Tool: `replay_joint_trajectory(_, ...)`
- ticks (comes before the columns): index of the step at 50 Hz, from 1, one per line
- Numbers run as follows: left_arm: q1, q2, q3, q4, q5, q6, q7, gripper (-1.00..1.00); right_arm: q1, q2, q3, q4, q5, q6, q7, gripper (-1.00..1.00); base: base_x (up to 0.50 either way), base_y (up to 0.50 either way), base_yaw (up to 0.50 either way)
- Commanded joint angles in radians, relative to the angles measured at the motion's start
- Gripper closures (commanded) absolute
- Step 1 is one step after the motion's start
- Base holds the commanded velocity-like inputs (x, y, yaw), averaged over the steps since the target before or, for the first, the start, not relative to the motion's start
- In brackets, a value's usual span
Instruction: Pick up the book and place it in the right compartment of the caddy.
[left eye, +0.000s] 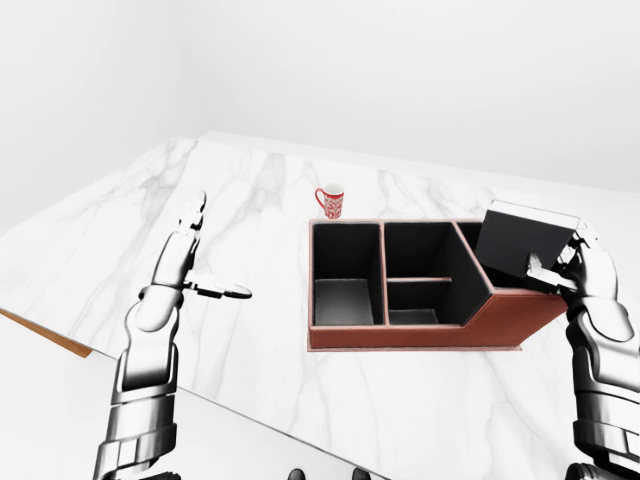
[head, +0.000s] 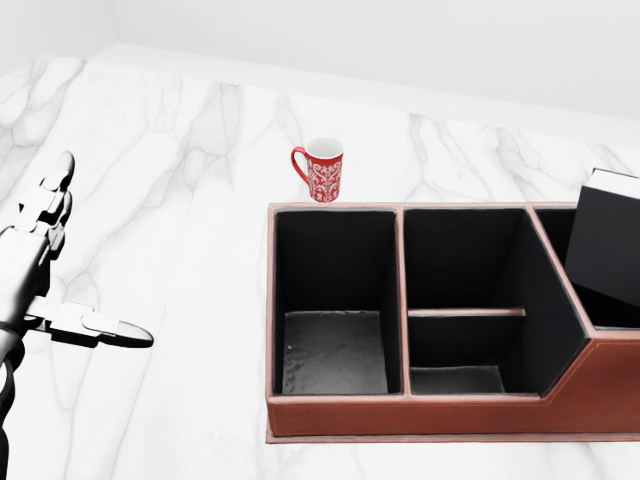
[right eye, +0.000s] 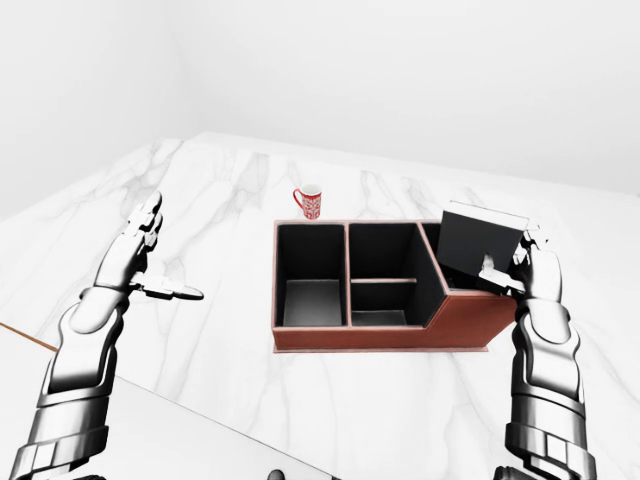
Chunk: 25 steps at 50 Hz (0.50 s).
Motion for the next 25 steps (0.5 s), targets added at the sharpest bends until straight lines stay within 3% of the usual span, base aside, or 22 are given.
replay_joint_trajectory(1, -0.005, -0.005, 0.016, -0.027, -0.049, 0.000, -0.005, -1.00, -0.004, -0.007, -0.013, -0.087, 0.073, 0.000, -0.020, 1.00, 0.01, 0.00, 0.00)
replay_joint_trajectory(2, -0.005, -0.005, 0.016, -0.023, -0.047, 0.000, -0.003, -1.00, -0.006, -0.009, -0.015, -0.088, 0.073, 0.000, -0.024, 1.00, 0.00, 0.00, 0.00)
replay_joint_trajectory(3, -0.006, -0.005, 0.016, -0.022, -0.047, 0.000, -0.003, -1.00, -0.007, -0.009, -0.015, -0.088, 0.075, 0.000, -0.025, -0.13, 0.00, 0.00, 0.00)
replay_joint_trajectory(4, -0.005, -0.005, 0.016, -0.020, -0.047, 0.000, -0.003, -1.00, -0.009, -0.010, -0.014, -0.081, 0.074, 0.000, -0.025, -1.00, 0.00, 0.00, 0.00)
replay_joint_trajectory(25, -0.002, -0.006, 0.016, -0.033, -0.045, 0.000, -0.006, -1.00, -0.006, -0.011, -0.016, -0.086, 0.072, 0.000, -0.027, -1.00, 0.00, 0.00, 0.00)
